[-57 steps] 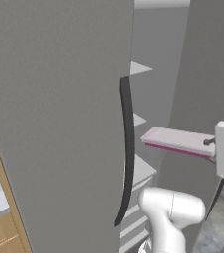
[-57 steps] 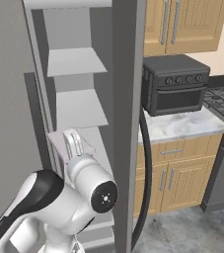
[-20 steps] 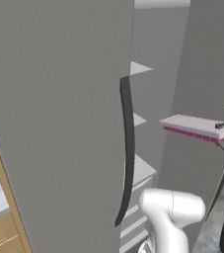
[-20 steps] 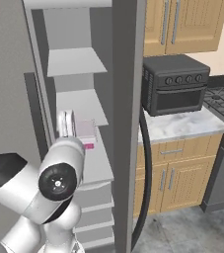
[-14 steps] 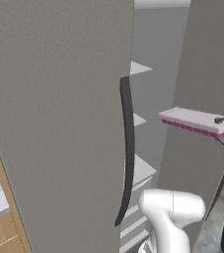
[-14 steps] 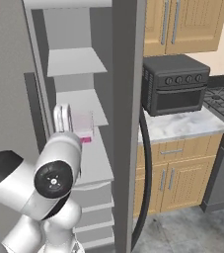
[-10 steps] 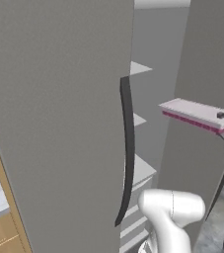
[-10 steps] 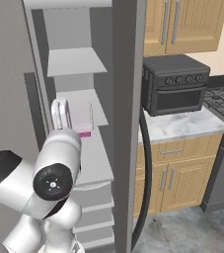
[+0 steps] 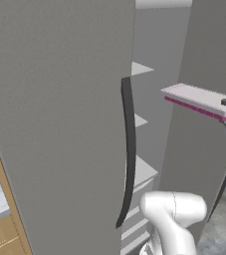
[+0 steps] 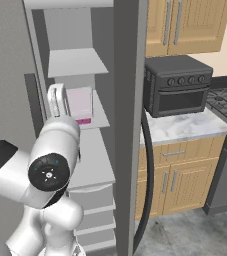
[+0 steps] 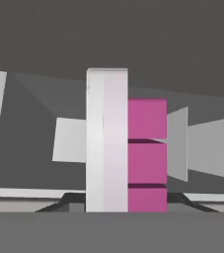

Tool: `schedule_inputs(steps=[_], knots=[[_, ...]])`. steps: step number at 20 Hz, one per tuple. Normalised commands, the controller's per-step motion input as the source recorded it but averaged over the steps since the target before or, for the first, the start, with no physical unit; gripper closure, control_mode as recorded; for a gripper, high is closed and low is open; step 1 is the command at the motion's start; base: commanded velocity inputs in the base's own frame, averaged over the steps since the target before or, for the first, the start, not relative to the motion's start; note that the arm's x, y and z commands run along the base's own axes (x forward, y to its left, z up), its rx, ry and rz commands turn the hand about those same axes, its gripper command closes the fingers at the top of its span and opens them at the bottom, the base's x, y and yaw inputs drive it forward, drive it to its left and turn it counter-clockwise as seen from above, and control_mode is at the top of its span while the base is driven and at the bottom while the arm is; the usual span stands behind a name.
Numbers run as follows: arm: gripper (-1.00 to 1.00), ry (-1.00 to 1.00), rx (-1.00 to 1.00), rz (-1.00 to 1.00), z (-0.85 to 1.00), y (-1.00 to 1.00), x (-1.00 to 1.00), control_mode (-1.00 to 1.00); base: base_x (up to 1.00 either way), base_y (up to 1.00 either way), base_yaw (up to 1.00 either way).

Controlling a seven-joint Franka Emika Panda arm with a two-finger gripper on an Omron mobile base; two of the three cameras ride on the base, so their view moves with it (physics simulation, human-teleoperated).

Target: The ice cube tray has been filled with water. Take the tray and place it in the freezer to make ice. Close the freezer door after placing the tray.

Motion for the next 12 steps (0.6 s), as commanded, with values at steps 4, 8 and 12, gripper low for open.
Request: schedule_inputs(steps=[4, 8, 12], knots=[[1.00, 0.00, 0.00, 0.00, 0.44, 0.00, 0.08, -1.00, 0.00, 0.00, 0.00], [1.00, 0.00, 0.00, 0.00, 0.34, 0.00, 0.18, -1.00, 0.00, 0.00, 0.00], [1.00, 0.00, 0.00, 0.04, 0.09, 0.00, 0.35, -1.00, 0.00, 0.00, 0.00]])
